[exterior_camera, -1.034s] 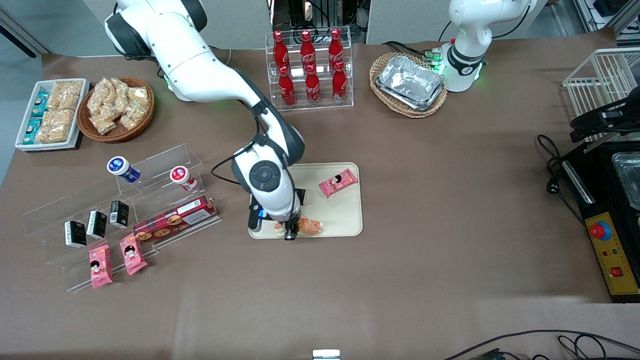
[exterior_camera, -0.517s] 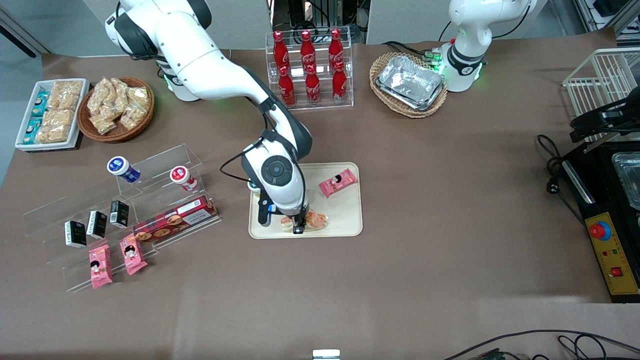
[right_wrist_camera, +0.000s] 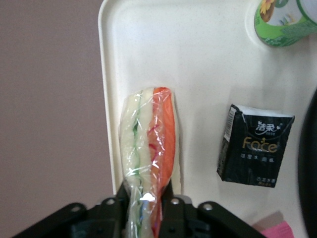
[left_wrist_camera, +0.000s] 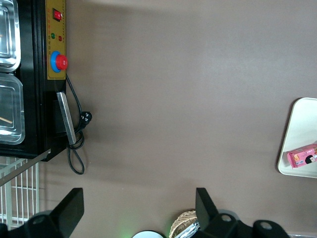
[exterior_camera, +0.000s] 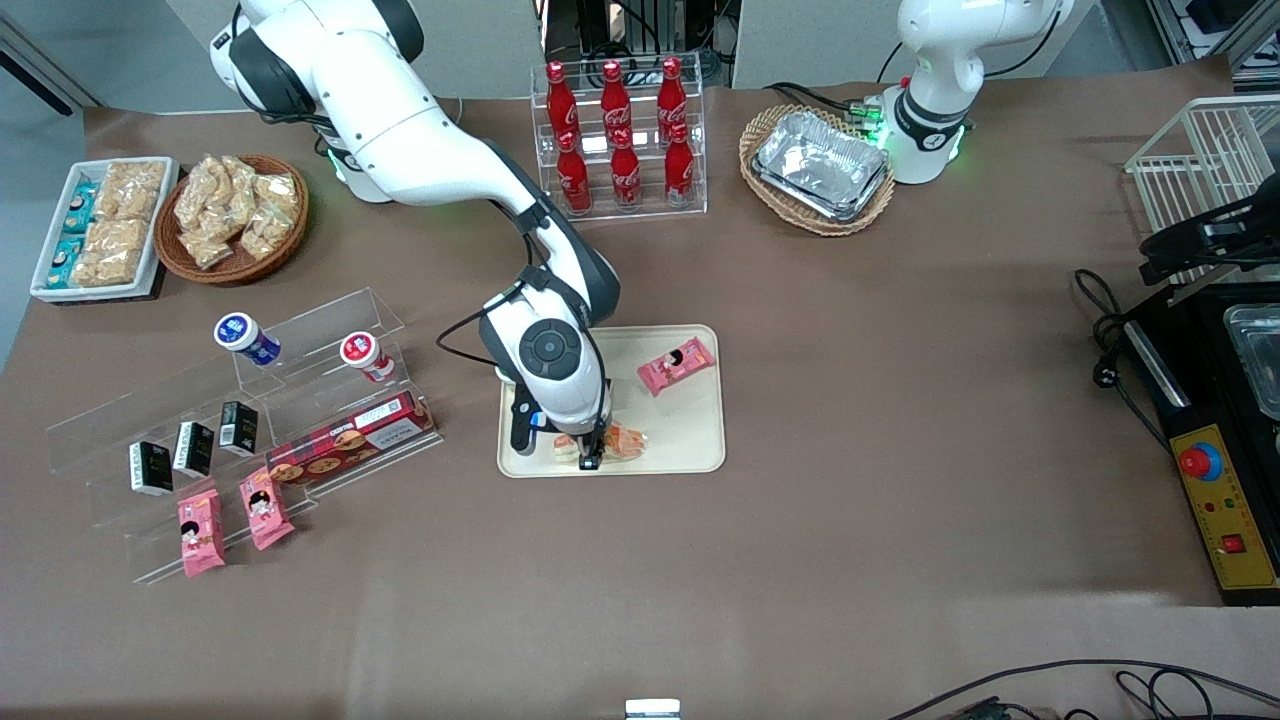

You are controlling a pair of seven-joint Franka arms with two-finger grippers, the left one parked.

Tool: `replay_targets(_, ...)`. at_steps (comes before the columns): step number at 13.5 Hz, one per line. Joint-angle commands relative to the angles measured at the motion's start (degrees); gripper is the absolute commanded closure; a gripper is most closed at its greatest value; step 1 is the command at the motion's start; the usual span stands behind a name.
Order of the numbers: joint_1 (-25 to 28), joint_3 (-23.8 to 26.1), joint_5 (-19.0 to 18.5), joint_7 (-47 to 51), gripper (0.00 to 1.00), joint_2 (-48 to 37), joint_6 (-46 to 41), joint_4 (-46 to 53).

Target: Place sandwich on tray

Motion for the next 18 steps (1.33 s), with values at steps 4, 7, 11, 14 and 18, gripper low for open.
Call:
replay_targets(4, -0.9, -1.1, -0.4, -0.5, 0.00, -1.6, -1.8, 1.2)
replay_targets(7, -1.7, -0.9, -1.4, -2.5, 0.00, -5.8, -8.1, 1.1)
replay_targets(11, -1.9, -0.8, -0.8, -5.4, 0.00, -11.8, -12.1, 1.0)
replay_targets(14, -5.3, -0.9, -0.8, -14.4, 0.00, -15.5, -16.5, 1.0)
replay_targets(18, -10.7, -0.7, -0.7, -28.1, 0.00, -19.7, -21.1, 0.6)
